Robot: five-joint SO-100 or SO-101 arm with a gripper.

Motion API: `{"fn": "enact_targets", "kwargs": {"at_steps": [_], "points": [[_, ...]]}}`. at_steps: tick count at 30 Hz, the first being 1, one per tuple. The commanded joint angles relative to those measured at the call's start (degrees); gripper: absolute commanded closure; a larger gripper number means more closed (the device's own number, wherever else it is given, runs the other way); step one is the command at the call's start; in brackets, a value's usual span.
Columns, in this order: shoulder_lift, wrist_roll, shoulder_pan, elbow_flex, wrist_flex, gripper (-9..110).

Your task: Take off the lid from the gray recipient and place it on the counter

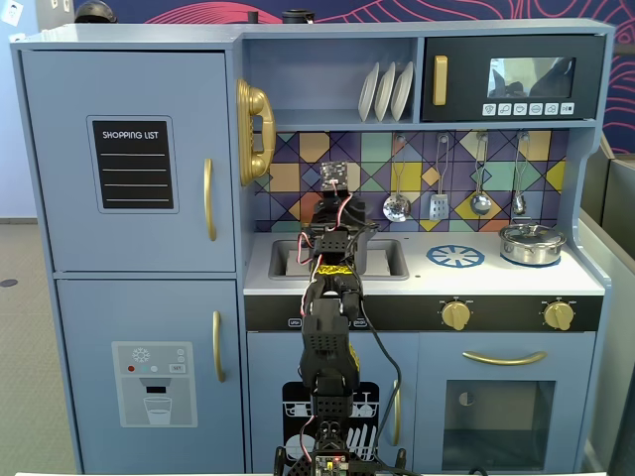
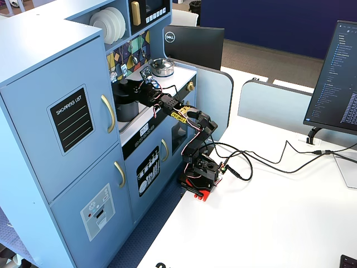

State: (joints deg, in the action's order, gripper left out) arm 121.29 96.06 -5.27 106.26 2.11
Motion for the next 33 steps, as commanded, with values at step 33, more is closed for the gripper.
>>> {"fn": "enact_targets", "kwargs": {"at_steps": [33], "points": [[-12.92,-4.39,-26.89,14.59,-20.65,101]]}}
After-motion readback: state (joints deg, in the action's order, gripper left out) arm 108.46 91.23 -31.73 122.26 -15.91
